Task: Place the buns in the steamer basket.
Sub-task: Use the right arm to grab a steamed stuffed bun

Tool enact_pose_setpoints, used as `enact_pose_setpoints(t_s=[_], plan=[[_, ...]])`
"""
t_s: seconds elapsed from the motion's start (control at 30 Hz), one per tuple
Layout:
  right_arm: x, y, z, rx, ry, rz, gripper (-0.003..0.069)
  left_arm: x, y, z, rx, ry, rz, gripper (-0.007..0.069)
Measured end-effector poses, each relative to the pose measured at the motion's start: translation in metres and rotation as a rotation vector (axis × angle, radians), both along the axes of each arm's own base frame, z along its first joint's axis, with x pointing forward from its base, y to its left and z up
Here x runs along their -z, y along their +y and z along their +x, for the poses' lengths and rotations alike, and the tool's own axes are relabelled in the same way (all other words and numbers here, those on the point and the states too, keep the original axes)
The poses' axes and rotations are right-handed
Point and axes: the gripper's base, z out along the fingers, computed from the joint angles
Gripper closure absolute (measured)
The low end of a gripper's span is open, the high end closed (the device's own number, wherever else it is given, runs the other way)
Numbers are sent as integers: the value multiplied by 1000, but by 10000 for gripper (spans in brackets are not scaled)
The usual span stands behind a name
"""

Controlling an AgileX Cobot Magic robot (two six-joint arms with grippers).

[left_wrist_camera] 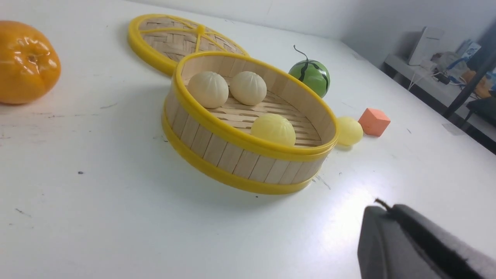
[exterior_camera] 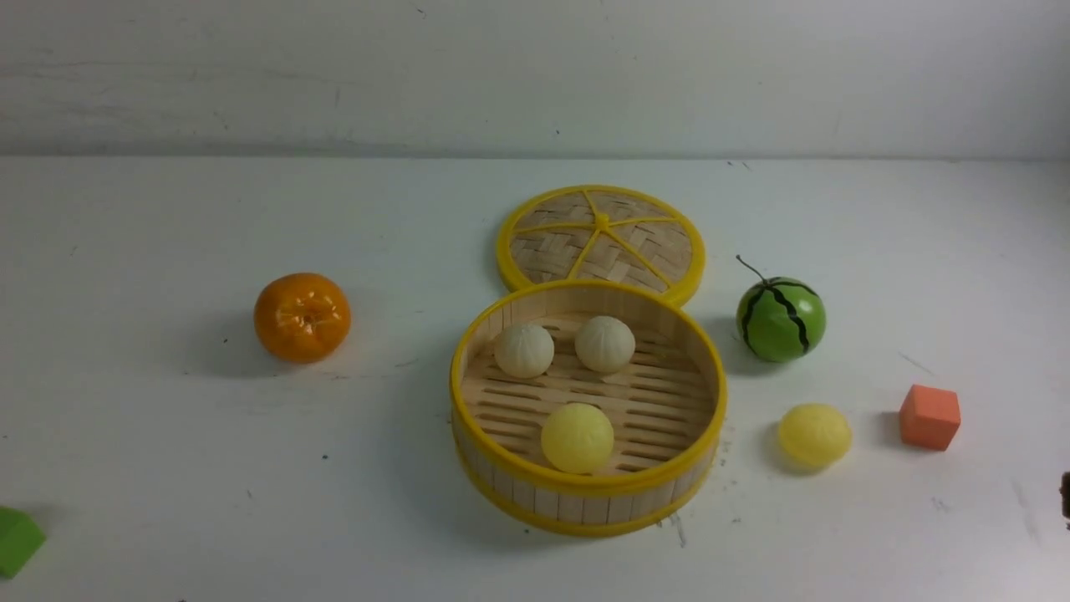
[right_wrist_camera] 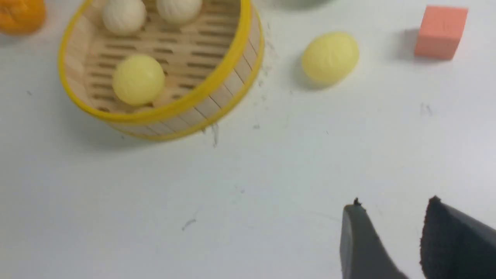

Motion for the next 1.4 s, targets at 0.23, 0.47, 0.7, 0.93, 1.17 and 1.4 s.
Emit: enact_pose_setpoints(t_s=[0.23,0.47,0.7,0.93,1.17,1.4], plan=[[17,6,85,-37,262,1,418,0,0,0,0,2,1,638],[42,58,149,-141,355,-148,418,0,0,0,0,2,1,638],[66,74,202,-129,394,-251,418,0,0,0,0,2,1,637],[95,79,233,-123,433,-258,418,0,0,0,0,2,1,636],[117,68,246,-91,482,-256,418,0,0,0,0,2,1,636],[126,65,249,-83,499,-255,418,0,0,0,0,2,1,629]])
